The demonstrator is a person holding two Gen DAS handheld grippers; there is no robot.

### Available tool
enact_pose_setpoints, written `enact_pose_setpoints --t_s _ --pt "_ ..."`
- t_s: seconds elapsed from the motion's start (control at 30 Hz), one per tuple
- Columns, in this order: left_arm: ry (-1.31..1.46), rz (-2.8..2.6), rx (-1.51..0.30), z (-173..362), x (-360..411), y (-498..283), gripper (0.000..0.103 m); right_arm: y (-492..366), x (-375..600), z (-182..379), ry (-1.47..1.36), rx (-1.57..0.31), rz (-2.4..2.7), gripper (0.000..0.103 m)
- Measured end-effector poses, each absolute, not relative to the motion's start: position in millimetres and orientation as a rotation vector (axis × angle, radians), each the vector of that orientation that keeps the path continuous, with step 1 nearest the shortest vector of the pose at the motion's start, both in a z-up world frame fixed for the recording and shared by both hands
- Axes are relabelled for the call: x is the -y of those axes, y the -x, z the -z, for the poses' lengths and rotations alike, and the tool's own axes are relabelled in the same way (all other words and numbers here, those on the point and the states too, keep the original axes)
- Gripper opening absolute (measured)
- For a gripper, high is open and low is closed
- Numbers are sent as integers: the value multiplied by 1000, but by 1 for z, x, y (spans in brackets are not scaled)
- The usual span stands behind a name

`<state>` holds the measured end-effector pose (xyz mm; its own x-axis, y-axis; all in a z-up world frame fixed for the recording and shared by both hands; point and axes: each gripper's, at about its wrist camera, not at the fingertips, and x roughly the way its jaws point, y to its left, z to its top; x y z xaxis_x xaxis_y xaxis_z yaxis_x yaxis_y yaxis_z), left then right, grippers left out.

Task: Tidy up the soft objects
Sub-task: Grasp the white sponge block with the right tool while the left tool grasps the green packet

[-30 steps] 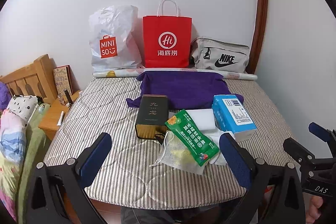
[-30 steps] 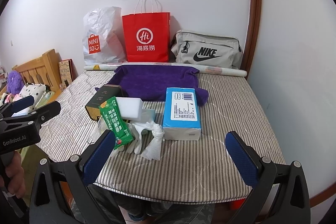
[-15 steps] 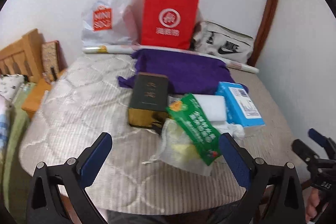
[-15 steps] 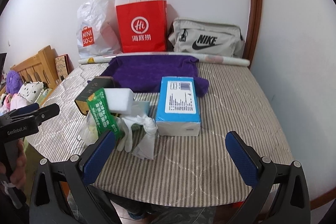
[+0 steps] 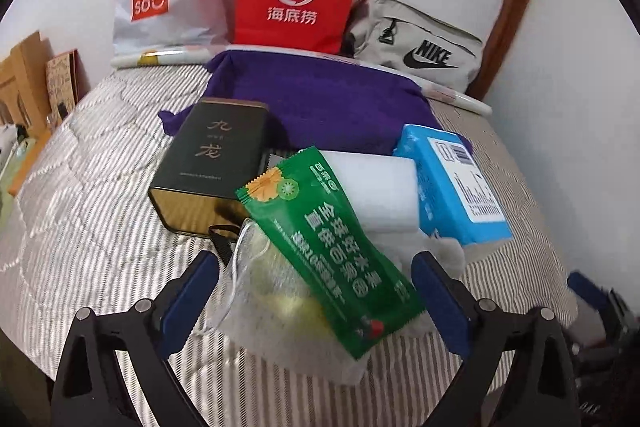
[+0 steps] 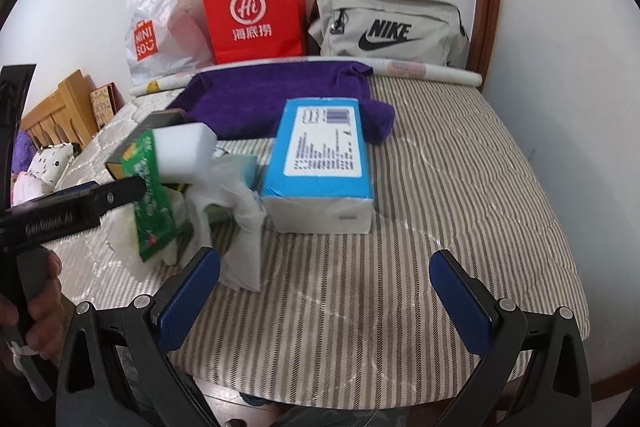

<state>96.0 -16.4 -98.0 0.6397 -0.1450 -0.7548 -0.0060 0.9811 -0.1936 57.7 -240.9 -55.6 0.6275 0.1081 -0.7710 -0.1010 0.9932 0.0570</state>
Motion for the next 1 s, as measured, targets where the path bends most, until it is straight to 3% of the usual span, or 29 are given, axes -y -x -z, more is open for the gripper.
enact_pose_setpoints --t_s 0.07,0.13,0.27,0.37,0.47,1.0 --pt "180 70 -896 104 19 -106 96 -62 242 63 -7 -899 -122 103" --pt "185 69 -914 111 20 -114 85 -66 243 71 -3 -917 -125 103" --pt "193 81 -928 117 17 -122 52 -72 245 83 5 -944 -118 103" --pt "186 110 -920 116 13 -122 46 -76 245 87 2 -951 -119 103" --pt "162 99 -897 111 6 -119 32 -79 242 89 -1 -957 -122 103" --pt "274 109 -908 123 -69 -113 16 -87 212 88 52 -957 -147 103"
